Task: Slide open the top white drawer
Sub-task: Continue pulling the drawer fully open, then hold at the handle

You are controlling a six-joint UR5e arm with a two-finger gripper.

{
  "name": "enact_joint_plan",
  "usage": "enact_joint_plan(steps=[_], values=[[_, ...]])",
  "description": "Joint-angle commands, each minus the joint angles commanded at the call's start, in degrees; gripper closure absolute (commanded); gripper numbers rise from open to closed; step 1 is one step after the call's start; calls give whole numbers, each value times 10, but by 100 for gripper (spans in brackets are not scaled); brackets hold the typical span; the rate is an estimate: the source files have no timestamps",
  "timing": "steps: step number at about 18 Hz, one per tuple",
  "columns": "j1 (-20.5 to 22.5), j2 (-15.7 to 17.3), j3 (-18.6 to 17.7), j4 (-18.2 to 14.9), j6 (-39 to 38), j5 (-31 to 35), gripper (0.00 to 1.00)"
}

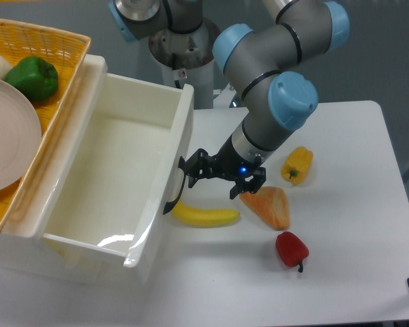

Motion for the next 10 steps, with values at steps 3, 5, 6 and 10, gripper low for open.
enact_joint_plan(steps=[3, 5, 6, 10], values=[[0, -2, -4, 21, 48, 26, 0], [0, -4, -5, 21, 101, 55, 0], [0, -5, -6, 22, 121, 68, 0], [3, -8, -8, 50, 140, 98, 0]])
